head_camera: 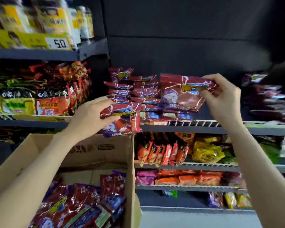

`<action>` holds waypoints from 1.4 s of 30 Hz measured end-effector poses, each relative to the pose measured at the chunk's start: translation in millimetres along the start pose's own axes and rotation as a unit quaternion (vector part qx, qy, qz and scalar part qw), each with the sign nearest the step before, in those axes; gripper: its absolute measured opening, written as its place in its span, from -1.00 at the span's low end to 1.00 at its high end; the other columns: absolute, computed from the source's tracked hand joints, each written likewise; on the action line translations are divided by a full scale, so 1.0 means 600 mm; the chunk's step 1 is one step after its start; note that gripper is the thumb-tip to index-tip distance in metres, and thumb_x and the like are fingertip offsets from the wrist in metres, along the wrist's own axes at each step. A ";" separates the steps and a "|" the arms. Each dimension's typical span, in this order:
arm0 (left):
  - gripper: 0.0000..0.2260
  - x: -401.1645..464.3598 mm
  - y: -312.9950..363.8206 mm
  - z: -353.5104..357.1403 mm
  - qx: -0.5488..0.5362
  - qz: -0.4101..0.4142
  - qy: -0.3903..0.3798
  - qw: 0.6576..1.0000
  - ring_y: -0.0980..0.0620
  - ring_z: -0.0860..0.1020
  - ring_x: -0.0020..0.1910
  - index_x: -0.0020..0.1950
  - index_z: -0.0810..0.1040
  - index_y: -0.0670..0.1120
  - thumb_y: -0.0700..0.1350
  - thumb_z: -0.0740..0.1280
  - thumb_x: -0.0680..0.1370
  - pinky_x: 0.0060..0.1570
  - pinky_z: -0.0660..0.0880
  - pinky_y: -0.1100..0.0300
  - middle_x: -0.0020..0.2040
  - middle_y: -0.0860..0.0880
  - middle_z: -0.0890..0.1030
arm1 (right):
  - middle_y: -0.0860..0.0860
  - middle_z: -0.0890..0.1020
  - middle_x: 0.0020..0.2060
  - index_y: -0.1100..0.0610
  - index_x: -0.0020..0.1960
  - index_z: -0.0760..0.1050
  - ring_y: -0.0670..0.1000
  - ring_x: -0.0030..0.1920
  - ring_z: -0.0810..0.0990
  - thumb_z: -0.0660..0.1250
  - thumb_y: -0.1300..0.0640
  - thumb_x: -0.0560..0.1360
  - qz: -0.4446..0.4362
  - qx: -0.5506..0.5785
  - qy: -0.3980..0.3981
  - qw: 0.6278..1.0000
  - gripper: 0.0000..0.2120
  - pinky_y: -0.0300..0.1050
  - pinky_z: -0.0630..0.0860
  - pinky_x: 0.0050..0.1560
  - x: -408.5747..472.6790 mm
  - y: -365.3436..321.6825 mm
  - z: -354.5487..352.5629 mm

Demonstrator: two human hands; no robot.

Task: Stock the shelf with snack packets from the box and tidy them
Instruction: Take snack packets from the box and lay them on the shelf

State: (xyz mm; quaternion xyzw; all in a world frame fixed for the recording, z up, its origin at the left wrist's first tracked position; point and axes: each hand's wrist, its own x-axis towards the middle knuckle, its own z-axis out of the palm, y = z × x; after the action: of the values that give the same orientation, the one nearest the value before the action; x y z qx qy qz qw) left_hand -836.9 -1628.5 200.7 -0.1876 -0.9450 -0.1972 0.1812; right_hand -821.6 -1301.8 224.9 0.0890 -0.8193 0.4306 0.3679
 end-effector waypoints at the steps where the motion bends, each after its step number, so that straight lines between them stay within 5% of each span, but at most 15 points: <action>1: -0.49 0.018 0.014 0.005 -0.011 0.011 0.020 1.000 -0.07 0.40 0.35 0.31 0.50 -0.12 0.11 0.37 0.45 0.28 0.25 0.16 0.36 -0.09 0.44 | -0.26 0.55 -0.26 0.09 0.05 0.54 -0.36 -0.31 0.51 0.35 0.35 0.43 -0.001 0.001 0.014 1.000 -0.75 -0.50 0.37 -0.26 0.020 0.015 -0.004; 5: -0.52 0.084 0.052 0.020 -0.047 0.070 0.107 0.991 -0.02 0.56 0.03 0.17 0.57 -0.18 0.17 0.37 0.45 0.06 0.48 0.11 0.07 -0.05 0.58 | -0.05 0.60 -0.20 0.08 0.00 0.53 -0.32 -0.29 0.54 0.34 0.37 0.44 0.033 0.021 -0.009 0.999 -0.76 -0.40 0.46 -0.22 0.087 0.095 0.014; 9: -0.67 0.143 0.075 0.036 -0.054 0.089 0.215 0.971 0.14 0.46 -0.20 0.05 0.57 -0.20 0.05 0.39 0.48 -0.17 0.45 0.30 -0.12 0.04 0.50 | 0.00 0.62 -0.12 0.13 0.00 0.54 -0.23 -0.20 0.58 0.32 0.37 0.47 0.074 0.030 -0.018 0.997 -0.80 -0.36 0.53 -0.19 0.114 0.178 0.060; 11: -0.70 0.170 0.078 0.046 -0.049 0.081 0.252 0.963 0.19 0.41 -0.23 0.01 0.56 -0.20 0.03 0.39 0.49 -0.25 0.34 0.41 -0.16 0.04 0.49 | 0.02 0.63 -0.08 0.10 -0.01 0.52 -0.10 -0.11 0.62 0.31 0.36 0.48 0.109 0.050 -0.013 0.993 -0.81 -0.19 0.59 -0.11 0.118 0.215 0.080; 13: -0.68 0.196 0.082 0.058 -0.048 0.074 0.267 0.960 0.13 0.45 -0.25 0.00 0.55 -0.20 0.06 0.36 0.49 -0.26 0.36 0.30 -0.16 -0.03 0.52 | 0.01 0.62 -0.07 0.09 -0.01 0.53 -0.01 -0.04 0.62 0.30 0.35 0.50 0.141 0.068 -0.028 0.987 -0.82 -0.09 0.60 -0.06 0.116 0.249 0.092; 17: -0.70 0.248 0.092 0.096 -0.045 0.093 0.289 0.952 0.04 0.51 -0.26 -0.02 0.55 -0.21 0.04 0.36 0.49 -0.31 0.44 0.18 -0.17 -0.06 0.55 | 0.06 0.60 0.10 0.07 -0.11 0.58 0.04 0.18 0.54 0.28 0.43 0.48 0.178 0.110 -0.145 0.967 -0.72 -0.18 0.53 0.09 0.103 0.295 0.099; 21: -0.77 0.297 0.107 0.168 -0.012 0.134 0.288 0.948 0.04 0.53 -0.26 -0.07 0.57 -0.18 0.00 0.39 0.49 -0.40 0.47 0.17 -0.20 -0.04 0.55 | 0.05 0.51 0.23 0.13 -0.07 0.63 0.03 0.29 0.43 0.27 0.46 0.45 0.204 0.012 -0.235 0.950 -0.71 -0.01 0.42 0.27 0.107 0.306 0.098; 26: -0.82 0.349 0.142 0.258 0.043 0.233 0.248 0.939 0.04 0.57 -0.26 -0.10 0.58 -0.15 -0.09 0.49 0.42 -0.47 0.46 0.23 -0.21 -0.03 0.56 | -0.02 0.57 0.13 -0.03 -0.03 0.59 0.00 0.08 0.55 0.28 0.33 0.50 0.169 -0.019 -0.271 0.947 -0.72 -0.14 0.48 0.09 0.102 0.291 0.090; 31: -0.87 0.386 0.170 0.309 0.054 0.263 0.182 0.946 0.04 0.56 -0.24 -0.10 0.57 -0.12 -0.14 0.48 0.42 -0.51 0.39 0.27 -0.20 -0.02 0.56 | -0.03 0.52 0.19 -0.03 0.14 0.56 -0.05 0.16 0.49 0.32 0.17 0.52 0.142 -0.068 -0.249 0.956 -0.77 -0.23 0.37 0.13 0.087 0.296 0.086; 37: -0.71 0.388 0.159 0.341 0.111 0.174 0.006 0.978 0.00 0.54 0.07 0.24 0.51 -0.04 0.01 0.31 0.55 -0.19 0.41 0.17 0.14 0.00 0.53 | 0.04 0.49 0.25 0.03 0.31 0.47 -0.05 0.15 0.48 0.26 0.18 0.56 0.127 -0.116 -0.223 0.959 -0.68 -0.25 0.42 0.00 0.076 0.292 0.080; 42: -0.60 0.375 0.147 0.320 0.140 0.112 -0.142 0.974 -0.10 0.49 0.22 0.43 0.35 0.00 0.09 0.12 0.63 0.04 0.46 0.03 0.29 -0.08 0.51 | 0.05 0.54 0.23 0.07 0.33 0.45 0.02 0.23 0.46 0.21 0.20 0.58 0.102 -0.143 -0.142 0.974 -0.67 -0.21 0.43 -0.06 0.066 0.279 0.077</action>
State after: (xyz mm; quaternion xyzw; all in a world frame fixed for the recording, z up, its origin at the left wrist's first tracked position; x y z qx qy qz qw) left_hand -1045.6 -1405.1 156.6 -0.2906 -0.9524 -0.0128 0.0909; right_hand -951.3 -1227.9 127.9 0.0119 -0.9211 0.3270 0.2110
